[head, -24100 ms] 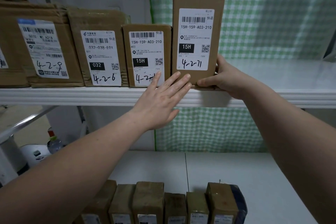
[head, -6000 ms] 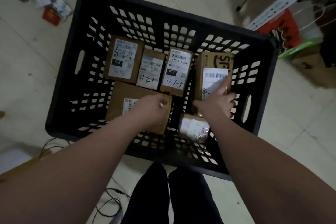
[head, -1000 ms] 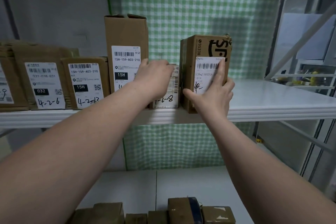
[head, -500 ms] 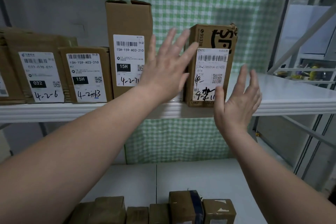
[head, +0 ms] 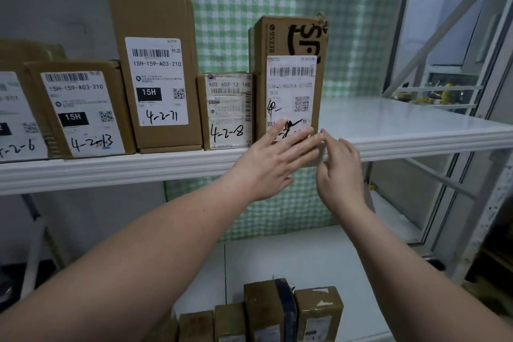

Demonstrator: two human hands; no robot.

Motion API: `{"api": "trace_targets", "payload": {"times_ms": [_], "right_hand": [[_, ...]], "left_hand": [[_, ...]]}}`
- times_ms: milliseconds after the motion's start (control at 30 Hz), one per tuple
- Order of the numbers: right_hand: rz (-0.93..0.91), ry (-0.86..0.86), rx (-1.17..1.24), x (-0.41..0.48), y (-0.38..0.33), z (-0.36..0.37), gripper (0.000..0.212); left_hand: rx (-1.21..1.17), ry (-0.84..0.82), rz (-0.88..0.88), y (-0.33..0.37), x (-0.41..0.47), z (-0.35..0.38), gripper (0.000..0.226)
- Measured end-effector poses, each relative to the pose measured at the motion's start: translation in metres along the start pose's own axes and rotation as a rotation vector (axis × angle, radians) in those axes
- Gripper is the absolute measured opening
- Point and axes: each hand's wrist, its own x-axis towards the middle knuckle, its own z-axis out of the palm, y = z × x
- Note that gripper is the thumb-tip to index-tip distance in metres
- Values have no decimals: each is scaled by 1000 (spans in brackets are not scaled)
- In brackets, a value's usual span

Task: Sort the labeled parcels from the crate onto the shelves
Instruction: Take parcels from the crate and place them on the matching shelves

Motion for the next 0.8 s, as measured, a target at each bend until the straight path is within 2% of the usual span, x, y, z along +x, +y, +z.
{"api": "trace_targets", "payload": {"times_ms": [67, 167, 533, 700, 800], "right_hand": [[-29, -16, 24, 4, -5, 0, 53], [29, -62, 35, 13, -14, -5, 47], [114, -245, -10, 34, -19, -6, 54], [135, -274, -9, 35, -17, -3, 53], [143, -226, 23, 32, -15, -4, 54]], "left_hand": [[-26, 36, -25, -1, 2, 3, 74], [-45, 43, -49, -3, 4, 6, 75], [-210, -150, -85, 1, 8, 8, 73], [-258, -193, -101, 2, 10, 5, 74], [-279, -216, -96, 0, 7, 2, 74]]}}
